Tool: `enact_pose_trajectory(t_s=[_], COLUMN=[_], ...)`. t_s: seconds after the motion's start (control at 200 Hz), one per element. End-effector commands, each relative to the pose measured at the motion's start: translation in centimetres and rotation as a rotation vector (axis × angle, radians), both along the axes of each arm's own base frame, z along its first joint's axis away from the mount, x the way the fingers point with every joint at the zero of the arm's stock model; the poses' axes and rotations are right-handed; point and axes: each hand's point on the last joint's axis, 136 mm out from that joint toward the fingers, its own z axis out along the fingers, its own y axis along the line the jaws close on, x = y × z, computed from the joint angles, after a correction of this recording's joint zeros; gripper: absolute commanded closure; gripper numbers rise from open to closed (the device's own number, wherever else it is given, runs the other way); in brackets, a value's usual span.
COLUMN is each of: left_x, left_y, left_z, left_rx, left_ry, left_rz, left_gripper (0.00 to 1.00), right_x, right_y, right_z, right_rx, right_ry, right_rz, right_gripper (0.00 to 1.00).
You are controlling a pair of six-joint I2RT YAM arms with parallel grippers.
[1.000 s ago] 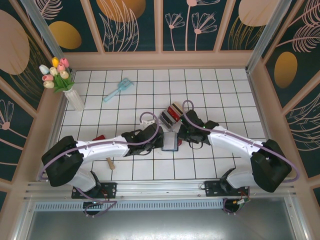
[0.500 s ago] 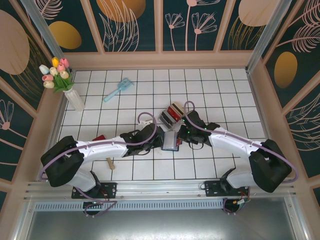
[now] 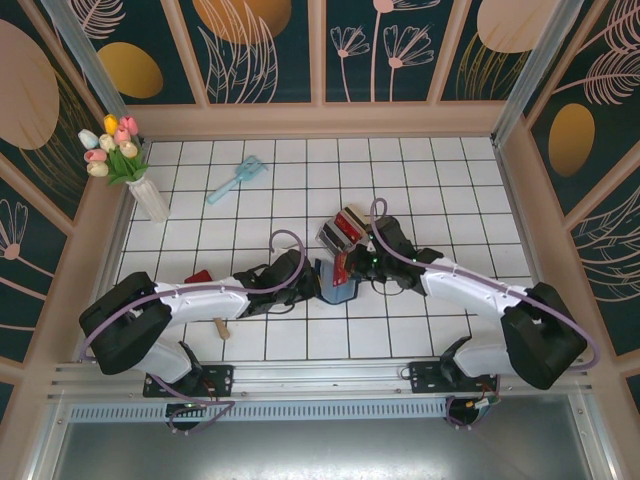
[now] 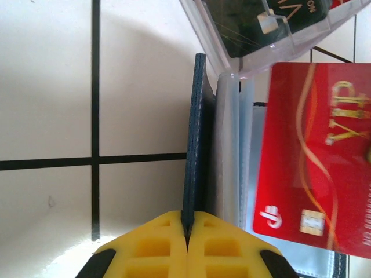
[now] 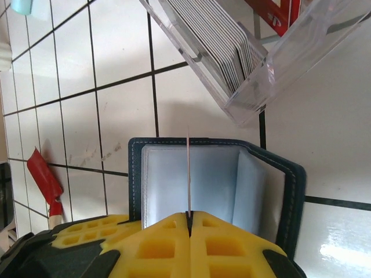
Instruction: Put the credit cards into the card holder
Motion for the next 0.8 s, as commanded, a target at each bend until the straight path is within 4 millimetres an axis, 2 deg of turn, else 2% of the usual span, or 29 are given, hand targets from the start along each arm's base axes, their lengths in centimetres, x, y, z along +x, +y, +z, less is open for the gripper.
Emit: enact_pose_trajectory(t_s=[0.0, 0.105, 0.16, 0.225, 0.375, 0.435, 0.465, 0.565, 0.656, 0.796], left_x=[-0.4, -0.2, -0.1, -0.1, 0.5, 0.7, 0.9, 1.3, 1.6, 2.1], left_y=[0.1, 1.5, 2.1, 2.5, 3.5, 3.7, 3.6, 2.4, 1.9, 2.1], left_z=[-0.7, -0.9, -0.9, -0.9, 0.6, 1.3, 1.8, 2.7, 1.8, -0.1], left_rx=[-0.007, 0.029, 0.047, 0.066, 0.074, 0.064, 0.053, 0.028, 0.062, 0.144], left_ry=[0.021, 0.007, -0.002, -0.009, -0.057, -0.085, -0.099, -0.126, -0.113, -0.082], left_rz=[-0.002, 0.041, 0.058, 0.065, 0.106, 0.12, 0.119, 0.082, 0.06, 0.059], left_gripper=[1.0, 0.9, 0.77, 0.75, 0.44, 0.29, 0.25, 0.19, 0.2, 0.35], right_x=[-0.2, -0.2, -0.3, -0.3, -0.7, -0.8, -0.8, -0.8, -0.7, -0.5], right_y=[0.0, 0.0, -0.2, -0.1, -0.3, -0.1, 0.0, 0.0, 0.0, 0.0], right_z=[-1.5, -2.1, -2.8, -3.3, -4.6, -4.7, -4.7, -4.8, -4.7, -4.6], right_rx=[-0.015, -0.035, -0.057, -0.074, -0.125, -0.135, -0.136, -0.154, -0.16, -0.167], right_ry=[0.026, 0.037, 0.054, 0.061, 0.082, 0.081, 0.079, 0.082, 0.076, 0.073], right_rz=[0.02, 0.03, 0.03, 0.042, 0.053, 0.065, 0.07, 0.068, 0.072, 0.072], right_gripper=[1.0, 1.0, 1.0, 1.0, 1.0, 1.0, 1.0, 1.0, 1.0, 1.0])
